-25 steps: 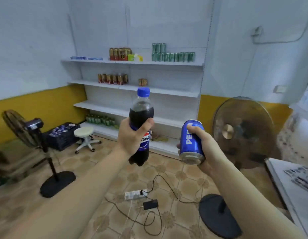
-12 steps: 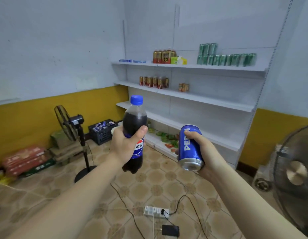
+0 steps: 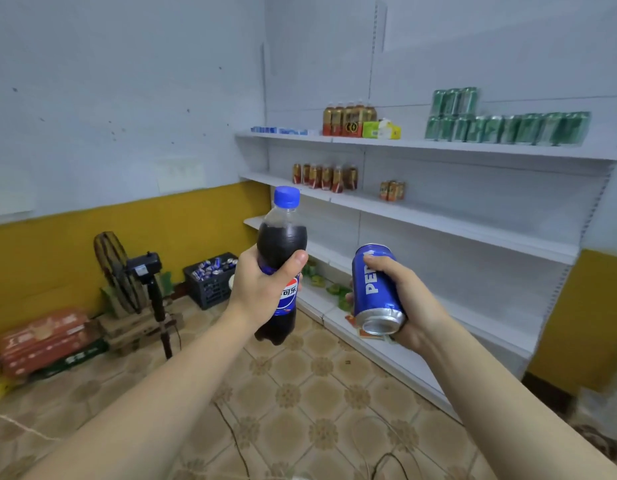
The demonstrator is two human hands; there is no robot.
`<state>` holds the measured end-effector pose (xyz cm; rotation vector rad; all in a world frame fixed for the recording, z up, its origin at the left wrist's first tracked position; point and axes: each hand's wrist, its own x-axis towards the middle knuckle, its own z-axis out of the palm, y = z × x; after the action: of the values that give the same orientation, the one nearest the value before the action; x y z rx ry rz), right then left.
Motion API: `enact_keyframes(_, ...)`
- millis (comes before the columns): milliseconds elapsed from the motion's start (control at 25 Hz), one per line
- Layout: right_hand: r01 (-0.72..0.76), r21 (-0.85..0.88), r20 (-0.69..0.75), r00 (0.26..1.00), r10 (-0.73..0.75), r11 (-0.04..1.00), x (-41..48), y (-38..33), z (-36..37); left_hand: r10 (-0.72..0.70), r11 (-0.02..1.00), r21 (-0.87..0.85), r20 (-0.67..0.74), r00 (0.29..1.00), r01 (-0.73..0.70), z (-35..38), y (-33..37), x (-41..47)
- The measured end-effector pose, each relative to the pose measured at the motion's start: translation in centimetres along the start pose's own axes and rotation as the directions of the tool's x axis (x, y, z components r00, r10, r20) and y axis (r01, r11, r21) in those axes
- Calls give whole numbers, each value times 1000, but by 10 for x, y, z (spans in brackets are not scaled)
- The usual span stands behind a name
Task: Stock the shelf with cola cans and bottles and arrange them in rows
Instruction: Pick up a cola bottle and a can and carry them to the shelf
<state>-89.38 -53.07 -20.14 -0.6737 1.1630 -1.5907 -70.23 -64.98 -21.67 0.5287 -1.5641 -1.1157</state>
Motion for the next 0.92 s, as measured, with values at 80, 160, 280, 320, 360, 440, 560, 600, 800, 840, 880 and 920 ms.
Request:
enact_keyframes(80,-3,5,36,999,3,1000,49,-6,-16,-3,1000,25,-27,1000,4,16,-32,36)
enact_keyframes(160,-16,1,58,998,16,1000,105,-12,-41,11,999,52,-72,997,-8,38,-67,73)
enact_keyframes(280,-46,-10,78,996,47,999,182,-28,-85,4,996,92,-120,993,7,75,-110,123)
enact_keyframes(320,-63,-13,90,994,64,998,210,-37,-100,-5,994,105,-137,991,19,88,-122,143)
enact_keyframes(360,-77,-16,103,992,78,997,237,-48,-114,-12,993,117,-158,987,31,100,-132,162)
enact_keyframes(440,-82,-18,118,989,84,996,287,-69,-135,-23,992,119,-204,979,49,119,-146,200)
enact_keyframes(560,-101,-30,157,982,105,994,345,-87,-147,-29,989,130,-264,964,65,135,-163,248)
enact_keyframes(600,-108,-19,173,979,110,994,365,-91,-149,-23,989,134,-278,960,63,139,-169,264)
enact_keyframes(800,-138,-8,229,964,136,990,462,-94,-145,-3,984,168,-284,959,53,144,-216,334)
enact_keyframes(840,-143,-21,240,960,144,989,484,-93,-143,-3,984,167,-292,956,54,142,-230,348)
enact_keyframes(880,-144,-37,250,957,148,989,503,-92,-141,-8,984,166,-297,955,59,140,-242,362)
enact_keyframes(920,-141,-46,253,956,149,989,523,-92,-137,-13,984,163,-299,954,65,135,-254,376)
